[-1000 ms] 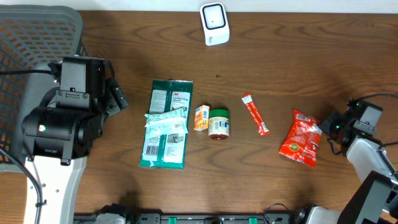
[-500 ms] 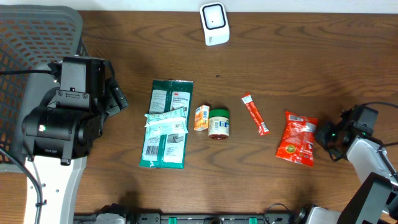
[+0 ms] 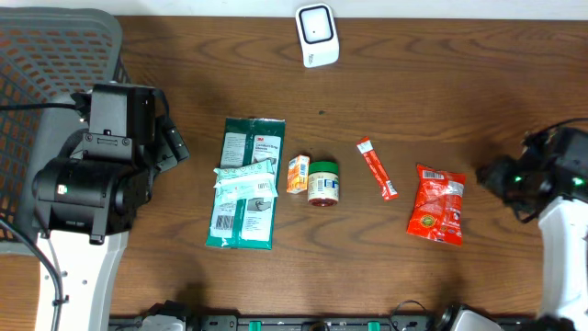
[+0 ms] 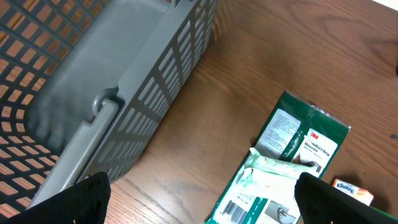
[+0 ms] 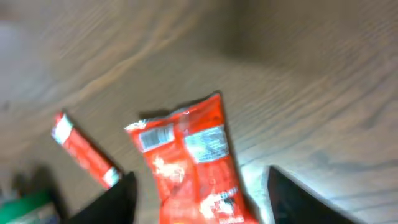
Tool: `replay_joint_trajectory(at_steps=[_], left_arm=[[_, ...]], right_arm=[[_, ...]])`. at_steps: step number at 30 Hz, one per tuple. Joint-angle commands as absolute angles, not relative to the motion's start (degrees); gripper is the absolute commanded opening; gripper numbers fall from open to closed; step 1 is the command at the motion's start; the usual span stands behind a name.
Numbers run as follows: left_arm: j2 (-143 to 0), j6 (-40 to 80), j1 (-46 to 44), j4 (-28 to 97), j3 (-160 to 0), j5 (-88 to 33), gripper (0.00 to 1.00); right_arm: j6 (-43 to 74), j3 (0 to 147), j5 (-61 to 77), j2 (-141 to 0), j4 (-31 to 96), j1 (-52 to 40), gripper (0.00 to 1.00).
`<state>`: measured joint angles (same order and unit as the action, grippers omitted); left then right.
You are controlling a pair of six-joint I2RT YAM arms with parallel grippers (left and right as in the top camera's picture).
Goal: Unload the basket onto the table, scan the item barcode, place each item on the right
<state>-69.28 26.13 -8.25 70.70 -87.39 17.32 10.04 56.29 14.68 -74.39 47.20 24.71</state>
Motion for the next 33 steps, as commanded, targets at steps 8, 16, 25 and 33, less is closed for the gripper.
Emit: replay_joint_trajectory(at_steps=[8,16,25,33], left_arm=[[-69.23,26.24,-7.99,70.91,-87.61,18.52,0.95],[-69.23,26.24,-7.99,70.91,-87.61,18.55,0.95],[-69.23,26.24,-7.99,70.91,-87.61,18.55,0.95],[-69.23,26.24,-7.99,70.91,-87.61,18.55,0.95]], right_arm=[[1.26,52.38,19.11,-75.68,54.13,24.23,0.64],[1.15,38.17,15.16,-78.06,36.91,24.93,0.63],[0.91,36.82,20.75,-81.71,32.97,25.93,0.59],[-0.73,36.80,22.20,-87.92,30.85,25.93,0.59]])
